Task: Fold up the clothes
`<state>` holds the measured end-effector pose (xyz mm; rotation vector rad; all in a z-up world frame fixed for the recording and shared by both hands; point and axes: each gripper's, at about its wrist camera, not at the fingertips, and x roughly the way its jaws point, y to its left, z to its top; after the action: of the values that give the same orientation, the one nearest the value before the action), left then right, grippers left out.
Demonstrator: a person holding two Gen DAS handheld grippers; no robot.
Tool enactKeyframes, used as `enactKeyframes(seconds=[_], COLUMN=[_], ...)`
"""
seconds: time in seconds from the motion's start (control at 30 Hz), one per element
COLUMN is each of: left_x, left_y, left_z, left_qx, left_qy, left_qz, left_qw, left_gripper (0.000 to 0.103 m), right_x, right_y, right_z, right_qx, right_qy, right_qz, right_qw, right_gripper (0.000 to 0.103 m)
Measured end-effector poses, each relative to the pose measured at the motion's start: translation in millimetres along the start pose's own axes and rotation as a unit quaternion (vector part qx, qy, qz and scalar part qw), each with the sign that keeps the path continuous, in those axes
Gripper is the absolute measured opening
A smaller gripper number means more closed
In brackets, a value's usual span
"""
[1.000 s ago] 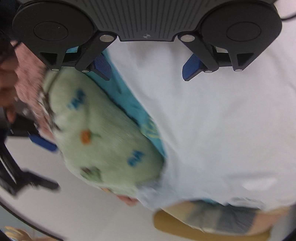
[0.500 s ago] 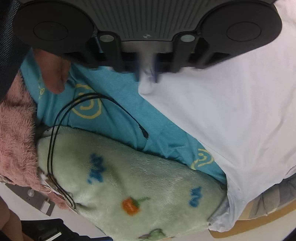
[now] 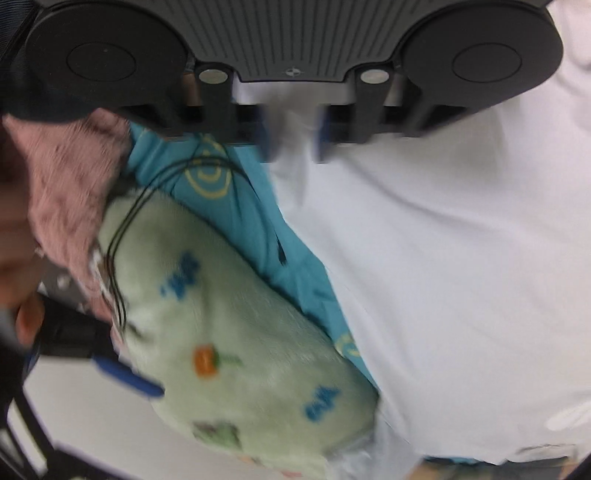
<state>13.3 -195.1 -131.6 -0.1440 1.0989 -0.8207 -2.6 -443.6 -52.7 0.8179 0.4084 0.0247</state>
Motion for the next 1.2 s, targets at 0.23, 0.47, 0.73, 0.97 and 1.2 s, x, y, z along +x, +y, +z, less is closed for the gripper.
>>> enactKeyframes(seconds=[0.23,0.47,0.73,0.97,1.2], left_x=[-83,-111,-108,-96,-129], left_y=[44,112,168,203,217], left_z=[53,74,97,93,91], left_qx=[-0.013,-0.093,-0.094,-0.141,-0.159], left_qy=[-0.095,-0.195,-0.232,-0.207,-0.232], left_qz=[0.079,0.122,0.183,0.157,0.163], left_qw=[0.9922,0.9686,0.9507,0.9555,0.9457], left_gripper=[0.08,0.081,0.081,0.081,0.081], right_x=[75,202,300,337,352], right_y=[16,6,-28,-1,42], right_z=[0,-6,-19,-9,13], right_qx=[-0.042,-0.12,-0.103,-0.142,-0.174], right_qy=[0.047,0.056,0.013,-0.029,-0.03], right_qz=[-0.006,-0.035,-0.03,-0.006,-0.113], right_qw=[0.998,0.991,0.994,0.989,0.978], right_gripper=[0.083,0.082,0.083,0.079,0.01])
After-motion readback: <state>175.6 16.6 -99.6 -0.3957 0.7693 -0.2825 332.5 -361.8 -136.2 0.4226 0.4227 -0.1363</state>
